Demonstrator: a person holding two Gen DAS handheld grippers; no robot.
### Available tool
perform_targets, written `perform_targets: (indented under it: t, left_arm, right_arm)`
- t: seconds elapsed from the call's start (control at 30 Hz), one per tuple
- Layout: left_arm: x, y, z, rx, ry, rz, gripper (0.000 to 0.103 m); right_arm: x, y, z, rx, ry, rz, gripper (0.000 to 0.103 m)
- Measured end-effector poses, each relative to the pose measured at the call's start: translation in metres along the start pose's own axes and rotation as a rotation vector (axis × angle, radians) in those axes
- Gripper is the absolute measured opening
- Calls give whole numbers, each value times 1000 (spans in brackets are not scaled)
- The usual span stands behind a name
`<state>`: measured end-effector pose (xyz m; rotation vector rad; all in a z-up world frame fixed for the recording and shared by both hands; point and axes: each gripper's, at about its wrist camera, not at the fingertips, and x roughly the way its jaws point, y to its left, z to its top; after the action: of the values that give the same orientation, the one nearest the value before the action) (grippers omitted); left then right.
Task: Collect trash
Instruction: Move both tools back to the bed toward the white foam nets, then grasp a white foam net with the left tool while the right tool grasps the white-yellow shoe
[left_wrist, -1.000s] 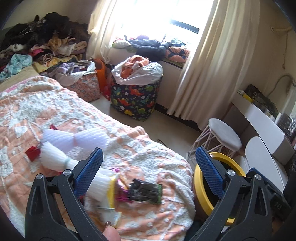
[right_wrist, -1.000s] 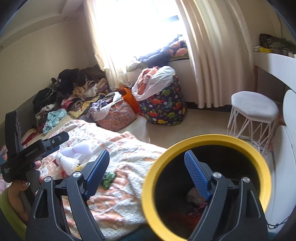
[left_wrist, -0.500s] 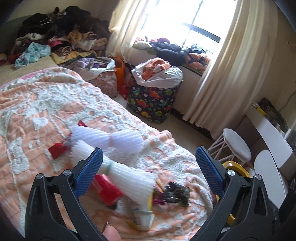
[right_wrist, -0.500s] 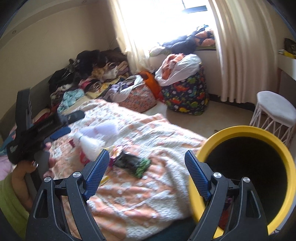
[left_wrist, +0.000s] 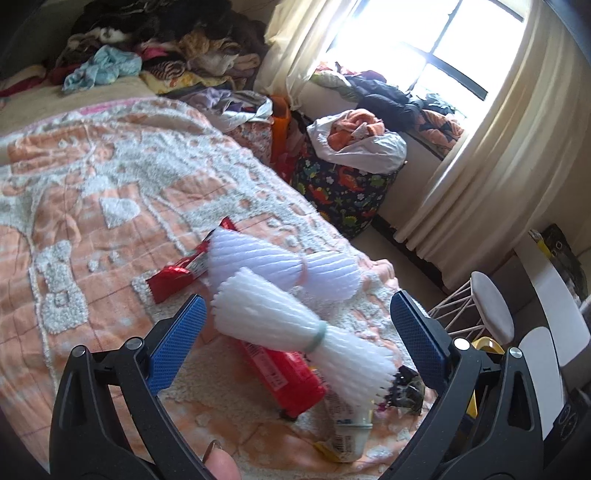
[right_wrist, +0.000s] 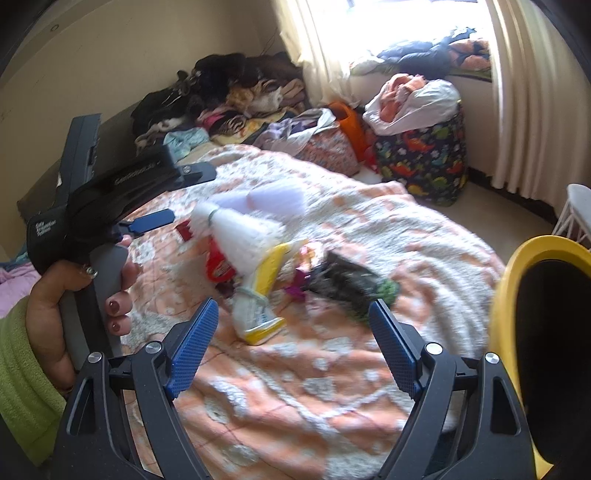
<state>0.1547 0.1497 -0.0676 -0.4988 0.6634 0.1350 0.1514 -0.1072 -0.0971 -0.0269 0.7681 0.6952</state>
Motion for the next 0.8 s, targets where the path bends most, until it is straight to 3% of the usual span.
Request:
perform_targets:
  t: [0.33, 0.47, 0.73, 0.8]
  left_arm:
    - [27, 23, 5, -142, 98, 8, 91]
    - [33, 27, 3, -162, 124, 0, 82]
    - [38, 43, -9, -215, 184, -41, 66]
    - [35, 46, -12, -217, 187, -52, 62]
  right_arm:
    - [36, 22, -2, -60, 73, 30, 81]
    - [51, 25, 0, -57, 102, 45, 80]
    - [81, 27, 5, -42, 165, 65, 61]
    - [88, 25, 3, -26, 184, 62, 49]
